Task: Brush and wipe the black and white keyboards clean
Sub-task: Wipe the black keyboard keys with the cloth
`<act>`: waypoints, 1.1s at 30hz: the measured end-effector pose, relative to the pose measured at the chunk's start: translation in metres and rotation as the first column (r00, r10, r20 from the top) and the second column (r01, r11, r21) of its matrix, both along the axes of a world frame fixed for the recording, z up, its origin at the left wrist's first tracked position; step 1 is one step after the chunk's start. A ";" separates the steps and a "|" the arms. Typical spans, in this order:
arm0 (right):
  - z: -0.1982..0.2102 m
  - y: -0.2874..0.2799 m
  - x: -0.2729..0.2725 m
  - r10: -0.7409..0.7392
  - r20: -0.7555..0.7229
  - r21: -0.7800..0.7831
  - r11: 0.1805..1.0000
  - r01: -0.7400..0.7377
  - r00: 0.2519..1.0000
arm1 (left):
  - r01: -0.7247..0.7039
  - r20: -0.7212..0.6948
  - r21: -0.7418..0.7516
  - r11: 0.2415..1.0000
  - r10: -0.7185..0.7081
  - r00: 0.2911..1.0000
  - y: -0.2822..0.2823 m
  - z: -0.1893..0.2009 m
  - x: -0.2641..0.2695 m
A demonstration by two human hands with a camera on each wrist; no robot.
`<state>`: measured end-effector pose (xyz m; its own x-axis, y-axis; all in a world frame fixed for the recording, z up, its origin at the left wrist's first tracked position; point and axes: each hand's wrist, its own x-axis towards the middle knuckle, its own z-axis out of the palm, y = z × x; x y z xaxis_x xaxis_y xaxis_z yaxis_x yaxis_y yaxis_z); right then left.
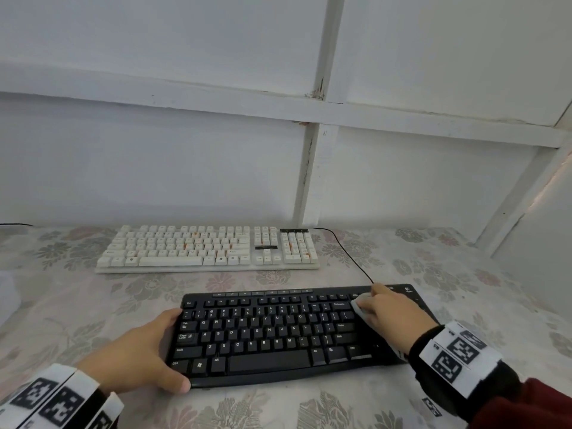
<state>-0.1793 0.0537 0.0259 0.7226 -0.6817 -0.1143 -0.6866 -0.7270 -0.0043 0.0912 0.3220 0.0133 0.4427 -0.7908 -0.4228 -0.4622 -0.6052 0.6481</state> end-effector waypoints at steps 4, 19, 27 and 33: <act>-0.001 -0.013 -0.008 -0.007 0.010 -0.012 1.000 0.007 1.000 | -0.008 -0.037 -0.020 1.000 0.007 0.999 0.001 -0.004 0.004; 0.013 -0.014 0.003 0.012 -0.017 0.087 0.996 -0.011 1.000 | 0.024 -0.048 -0.024 0.999 -0.025 0.999 0.002 -0.007 0.008; 0.001 -0.007 -0.004 0.012 0.009 -0.043 0.999 -0.012 1.000 | 0.036 -0.045 -0.067 0.997 -0.039 0.998 0.003 -0.011 0.008; 0.004 -0.033 -0.010 -0.046 -0.078 -0.072 0.997 0.040 0.996 | 0.035 -0.047 -0.053 0.998 -0.037 0.998 0.001 -0.012 0.008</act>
